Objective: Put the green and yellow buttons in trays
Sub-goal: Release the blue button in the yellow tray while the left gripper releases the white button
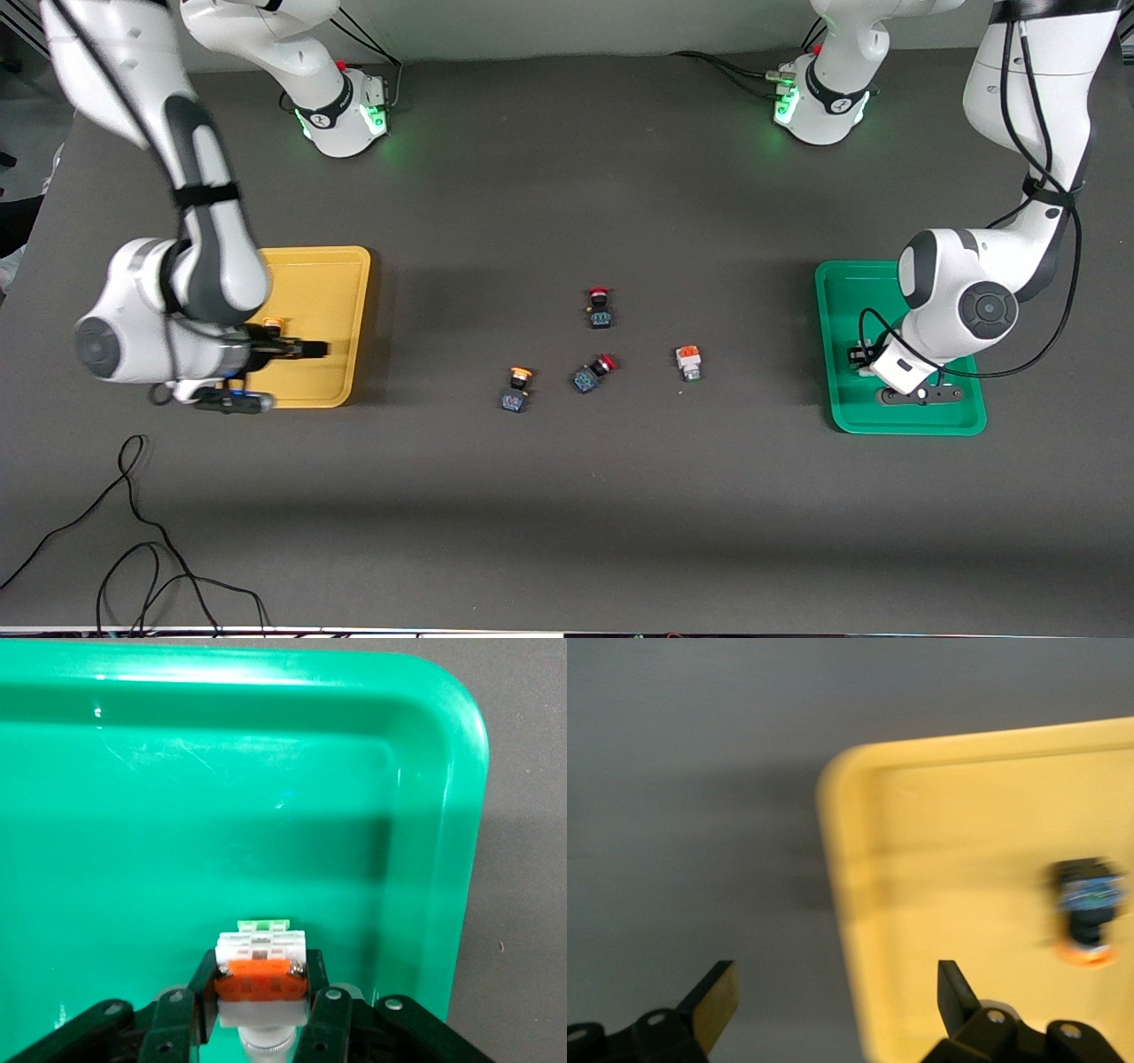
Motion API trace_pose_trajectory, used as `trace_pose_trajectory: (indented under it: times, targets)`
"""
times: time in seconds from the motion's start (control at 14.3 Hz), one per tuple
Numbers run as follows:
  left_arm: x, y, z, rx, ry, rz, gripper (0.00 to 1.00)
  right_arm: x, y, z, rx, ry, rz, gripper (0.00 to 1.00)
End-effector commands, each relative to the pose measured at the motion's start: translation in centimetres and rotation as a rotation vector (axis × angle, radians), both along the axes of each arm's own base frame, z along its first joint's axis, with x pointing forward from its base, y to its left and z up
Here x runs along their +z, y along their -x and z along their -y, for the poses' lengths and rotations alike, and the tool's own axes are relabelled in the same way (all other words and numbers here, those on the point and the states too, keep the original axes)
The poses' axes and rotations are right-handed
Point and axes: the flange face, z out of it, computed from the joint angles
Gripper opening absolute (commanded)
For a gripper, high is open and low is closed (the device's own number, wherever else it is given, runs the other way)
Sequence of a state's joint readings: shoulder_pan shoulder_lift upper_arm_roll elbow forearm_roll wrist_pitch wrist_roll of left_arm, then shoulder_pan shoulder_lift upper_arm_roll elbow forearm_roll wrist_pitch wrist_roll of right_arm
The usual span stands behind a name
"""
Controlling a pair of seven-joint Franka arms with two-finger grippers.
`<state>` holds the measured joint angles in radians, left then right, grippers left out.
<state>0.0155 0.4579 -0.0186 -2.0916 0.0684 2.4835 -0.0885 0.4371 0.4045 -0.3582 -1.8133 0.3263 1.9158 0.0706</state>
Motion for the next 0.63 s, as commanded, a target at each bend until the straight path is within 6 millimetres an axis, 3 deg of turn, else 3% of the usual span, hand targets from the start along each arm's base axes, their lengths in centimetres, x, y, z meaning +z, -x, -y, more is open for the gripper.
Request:
trace_pose_trajectory:
  times: [0.0, 0.14, 0.28, 0.42, 0.56]
  targets:
    - [2.7, -0.5, -0.3, -0.024, -0.007, 0.01, 1.0, 1.3, -0.5, -9.3, -0.06, -0.047, 0.001, 1.0]
    - [6.1, -1.3, -1.4, -0.006, -0.014, 0.001, 1.0, 0.4, -0.7, -15.2, -0.094, -0.128, -0.001, 1.0]
    - [11.7, -2.0, -2.6, -0.01, -0.013, -0.028, 1.0, -0.7, -1.5, -20.3, -0.135, -0.094, 0.024, 1.0]
    - [17.7, -2.9, -3.1, -0.01, -0.006, -0.059, 1.0, -3.9, -2.2, -24.0, -0.139, -0.077, 0.059, 1.0]
    - [22.2, -4.1, -2.4, -0.007, 0.007, -0.065, 1.0, -8.3, -2.4, -27.1, -0.193, -0.083, 0.075, 1.0]
